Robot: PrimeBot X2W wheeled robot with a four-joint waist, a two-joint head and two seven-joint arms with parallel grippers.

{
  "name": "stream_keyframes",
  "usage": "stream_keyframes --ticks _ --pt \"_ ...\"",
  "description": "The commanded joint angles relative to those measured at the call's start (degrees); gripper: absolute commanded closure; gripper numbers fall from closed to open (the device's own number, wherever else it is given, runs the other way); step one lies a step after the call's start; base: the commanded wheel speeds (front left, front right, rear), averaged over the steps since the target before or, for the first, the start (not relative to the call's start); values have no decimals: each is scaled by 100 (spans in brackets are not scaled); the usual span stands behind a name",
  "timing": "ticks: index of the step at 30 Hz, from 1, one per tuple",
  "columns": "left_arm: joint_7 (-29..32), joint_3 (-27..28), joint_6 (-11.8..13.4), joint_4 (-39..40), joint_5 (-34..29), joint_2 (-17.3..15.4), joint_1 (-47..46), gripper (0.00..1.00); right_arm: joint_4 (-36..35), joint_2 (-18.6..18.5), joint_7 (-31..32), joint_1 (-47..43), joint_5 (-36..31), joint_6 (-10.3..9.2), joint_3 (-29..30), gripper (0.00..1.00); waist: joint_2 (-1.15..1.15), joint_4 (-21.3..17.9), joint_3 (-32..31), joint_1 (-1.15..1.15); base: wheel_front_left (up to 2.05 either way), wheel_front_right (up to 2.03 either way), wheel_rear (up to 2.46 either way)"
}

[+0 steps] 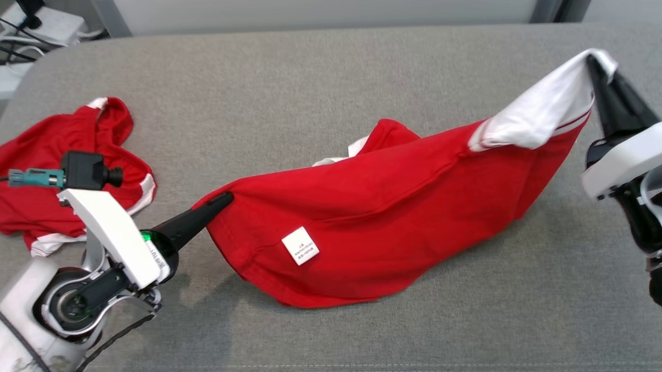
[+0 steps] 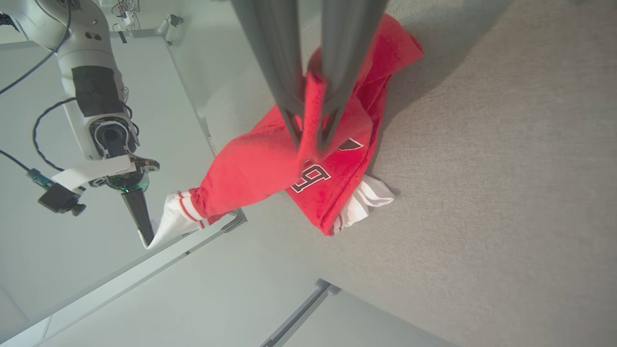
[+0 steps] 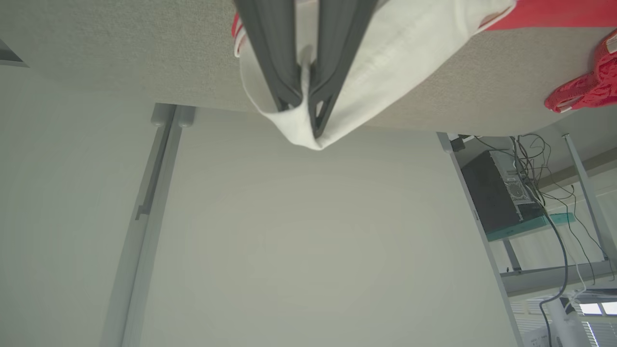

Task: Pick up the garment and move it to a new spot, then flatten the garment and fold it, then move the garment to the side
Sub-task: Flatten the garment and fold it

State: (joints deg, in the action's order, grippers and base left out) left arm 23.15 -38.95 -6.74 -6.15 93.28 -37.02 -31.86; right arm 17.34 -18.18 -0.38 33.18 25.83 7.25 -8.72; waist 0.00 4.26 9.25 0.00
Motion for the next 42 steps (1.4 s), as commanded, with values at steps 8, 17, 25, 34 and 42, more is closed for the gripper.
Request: stream_keyframes --ticks 8,17,25,34,42 --pt "-470 124 -58 -1565 -584 425 -901 33 503 143 -24 472 -230 24 -489 100 0 -158 727 0 0 0 0" --pt "-2081 -596 -73 -1868 -2033 463 -1290 0 1028 220 -378 731 -167 24 -764 100 0 -147 772 0 0 0 0" --pt "-3682 -1300 -74 -1697 -2944 334 -1121 0 1299 236 -646 594 -21 24 -772 100 0 8 557 0 0 0 0" --pt "-3812 -1317 -74 -1676 -3864 845 -580 0 1452 251 -719 492 51 24 -845 100 0 87 388 0 0 0 0" --pt "-3814 -1435 -74 -2020 -4404 1175 -290 0 1470 275 -712 516 84 24 -940 100 0 16 409 0 0 0 0"
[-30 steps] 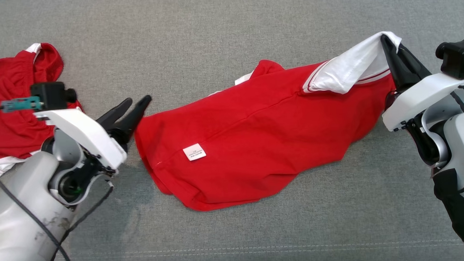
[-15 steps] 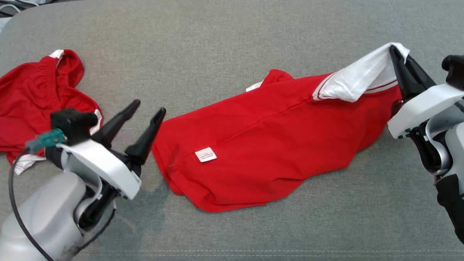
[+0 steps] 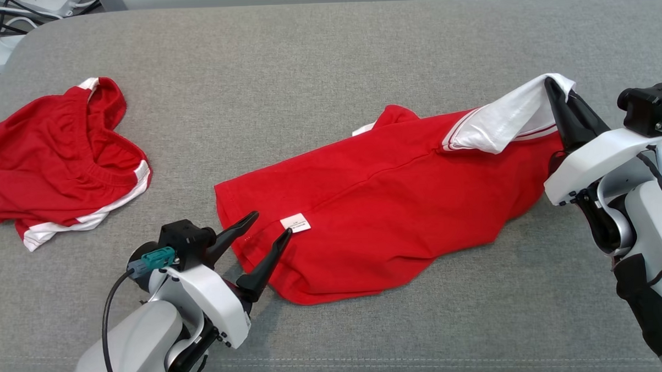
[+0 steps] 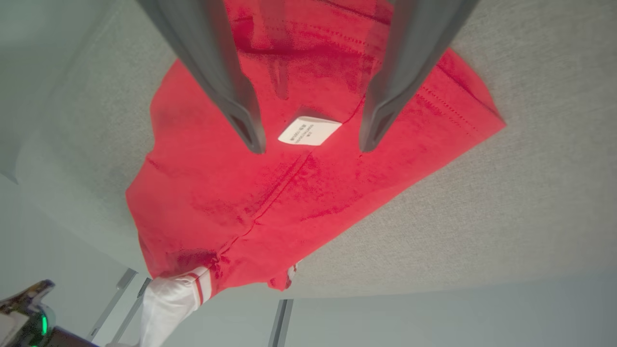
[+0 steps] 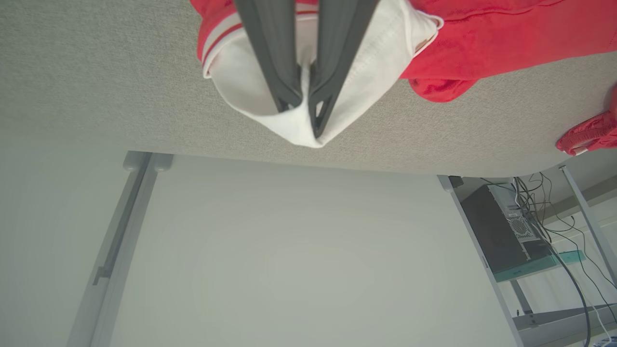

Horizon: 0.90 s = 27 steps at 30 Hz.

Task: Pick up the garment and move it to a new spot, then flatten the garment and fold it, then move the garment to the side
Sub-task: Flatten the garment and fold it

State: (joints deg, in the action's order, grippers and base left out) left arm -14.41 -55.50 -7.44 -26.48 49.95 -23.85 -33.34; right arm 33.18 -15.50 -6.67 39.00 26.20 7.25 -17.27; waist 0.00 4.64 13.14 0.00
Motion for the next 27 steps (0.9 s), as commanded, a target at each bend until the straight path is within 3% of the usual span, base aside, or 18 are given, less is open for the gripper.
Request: stream_keyframes --ticks 1,22,24,27 --pt "-58 219 -4 -71 -147 -128 -153 0 -118 10 -82 -58 48 24 -99 100 0 -35 31 0 0 0 0" --pt "-59 -36 -4 -996 -270 -76 -446 0 -180 26 -79 50 106 24 -285 100 0 -184 197 0 0 0 0" --pt "-59 -99 -4 -1020 -267 -102 -469 18 -183 24 -78 62 106 24 -286 100 0 -189 211 0 0 0 0" --pt "-59 -204 -4 -1077 -276 -154 -490 29 -186 34 -79 66 105 24 -289 100 0 -191 221 0 0 0 0"
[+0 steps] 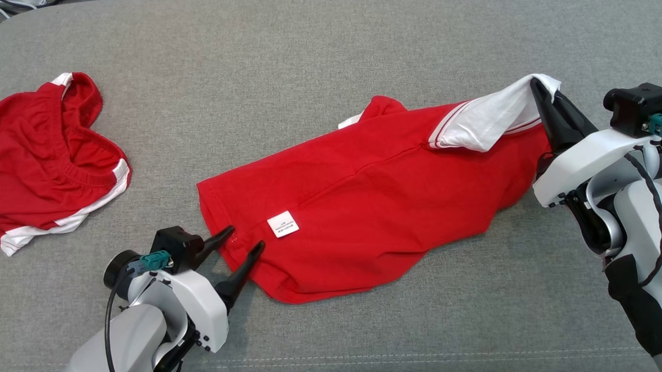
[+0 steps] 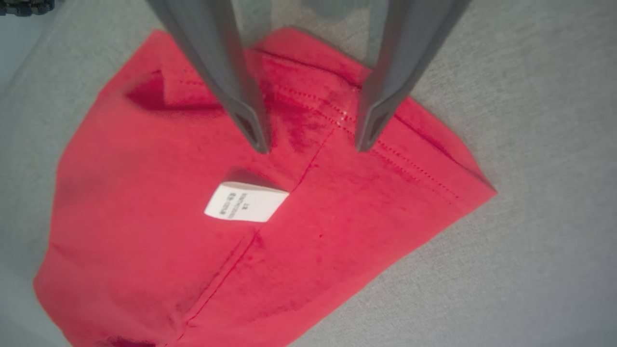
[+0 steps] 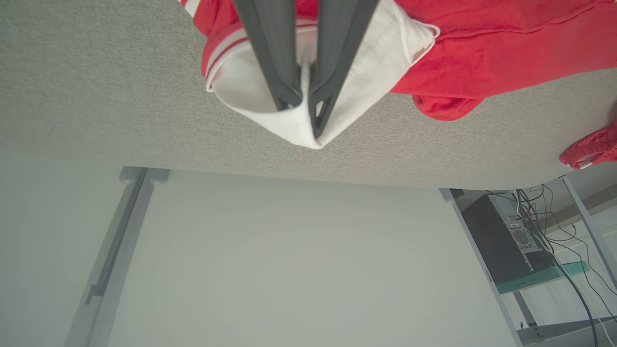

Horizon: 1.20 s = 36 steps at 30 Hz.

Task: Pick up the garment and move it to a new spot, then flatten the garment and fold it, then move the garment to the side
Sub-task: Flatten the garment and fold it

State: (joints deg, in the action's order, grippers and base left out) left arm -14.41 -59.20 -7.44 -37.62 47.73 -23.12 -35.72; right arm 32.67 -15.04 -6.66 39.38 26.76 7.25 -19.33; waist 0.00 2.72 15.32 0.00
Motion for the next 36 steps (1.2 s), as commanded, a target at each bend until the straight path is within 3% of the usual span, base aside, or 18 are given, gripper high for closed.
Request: stream_keyframes --ticks 1,4,9,11,15,19,23,27,30,31,32,34,36 --pt "-59 135 -4 12 -59 -244 -257 29 -139 -11 -80 28 49 24 -82 100 0 3 8 0 0 0 0" --pt "-59 105 -4 -33 -18 -264 -265 16 -155 -11 -74 19 50 24 -77 100 0 19 15 0 0 0 0" --pt "-59 -125 -4 -187 -24 -296 -340 16 -184 15 -59 21 43 24 -80 100 0 33 24 0 0 0 0" --pt "-59 -232 -4 -280 -38 -299 -397 8 -204 27 -48 26 44 24 -90 100 0 32 28 0 0 0 0" --pt "-59 -281 -4 -339 -87 -256 -535 2 -249 28 -39 32 42 24 -99 100 0 22 47 0 0 0 0" --pt "-59 -189 -4 -325 -278 -214 -614 2 -270 33 -21 22 35 24 -96 100 0 3 54 0 0 0 0" --pt "-59 -216 -4 -362 -391 -189 -560 11 -282 47 -4 -4 25 24 -87 100 0 -27 44 0 0 0 0" --pt "-59 -317 -4 -438 -401 -184 -552 11 -292 53 6 -13 22 24 -76 100 0 -43 43 0 0 0 0" --pt "-59 -419 -4 -590 -379 -172 -572 25 -312 62 15 -12 16 24 -67 100 0 -58 57 0 0 0 0" --pt "-59 -461 -4 -649 -370 -166 -594 35 -320 65 18 -10 14 24 -66 100 0 -61 63 0 0 0 0" --pt "-59 -524 -4 -705 -362 -156 -616 51 -330 69 22 -7 16 24 -65 100 0 -66 68 0 0 0 0" --pt "-59 -605 -4 -751 -328 -140 -667 66 -352 70 28 -1 13 24 -65 100 0 -69 81 0 0 0 0" --pt "-59 -692 -4 -789 -291 -138 -715 98 -372 70 32 2 13 24 -60 100 0 -71 96 0 0 0 0"
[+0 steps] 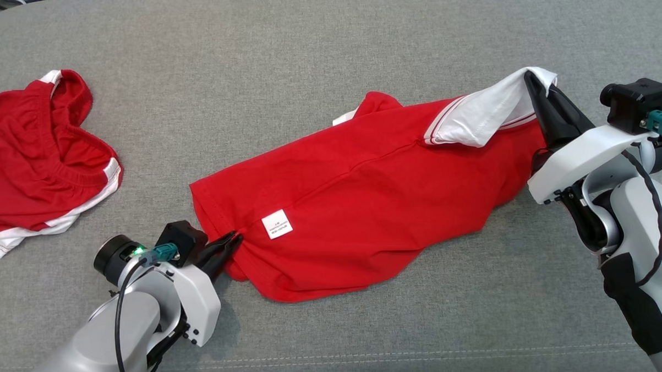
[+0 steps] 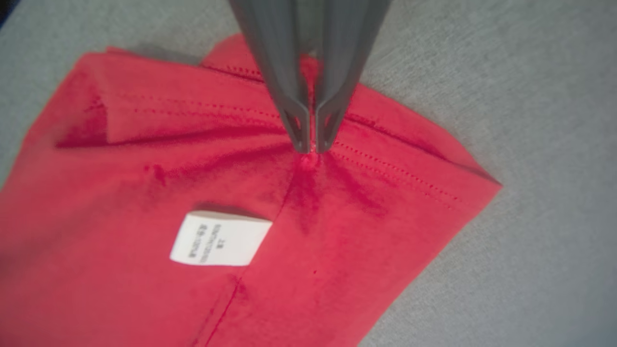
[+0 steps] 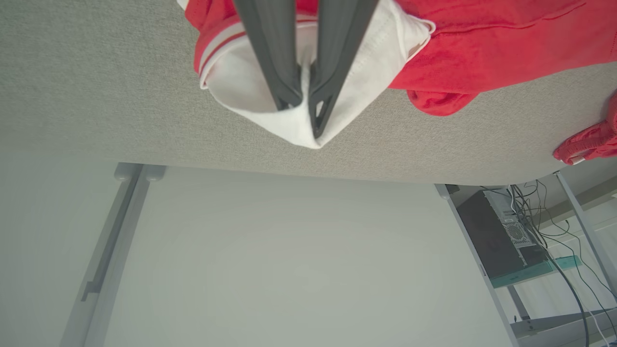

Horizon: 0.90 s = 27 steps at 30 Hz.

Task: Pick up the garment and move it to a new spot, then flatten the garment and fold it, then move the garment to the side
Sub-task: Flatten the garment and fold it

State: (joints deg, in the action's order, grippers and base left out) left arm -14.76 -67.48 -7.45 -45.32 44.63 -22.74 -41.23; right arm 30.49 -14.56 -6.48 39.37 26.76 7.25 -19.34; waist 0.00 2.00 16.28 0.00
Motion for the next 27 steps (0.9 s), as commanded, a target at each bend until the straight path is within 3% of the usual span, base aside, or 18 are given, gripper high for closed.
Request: stream_keyframes --ticks 1,5,10,14,24,27 --pt "-24 107 -3 -30 41 -176 -188 100 -162 21 18 5 12 24 -57 100 0 1 6 0 0 0 0" --pt "-24 90 -3 12 81 -179 -290 100 -179 24 22 3 27 24 -16 100 0 11 13 0 0 0 0" --pt "-24 482 -3 580 -33 -502 -425 100 -171 -43 29 20 207 24 165 100 0 75 -118 0 0 0 0" --pt "-24 604 -3 1230 15 -945 -472 100 -192 -166 64 52 359 24 320 100 0 160 -249 0 0 0 0" --pt "496 525 -3 3097 1247 -2542 -1417 100 -340 -242 265 297 923 24 658 100 0 249 -403 0 0 0 0" --pt "592 535 -3 3281 1350 -2717 -1776 100 -331 -270 387 439 1053 24 669 100 0 248 -398 0 0 0 0"
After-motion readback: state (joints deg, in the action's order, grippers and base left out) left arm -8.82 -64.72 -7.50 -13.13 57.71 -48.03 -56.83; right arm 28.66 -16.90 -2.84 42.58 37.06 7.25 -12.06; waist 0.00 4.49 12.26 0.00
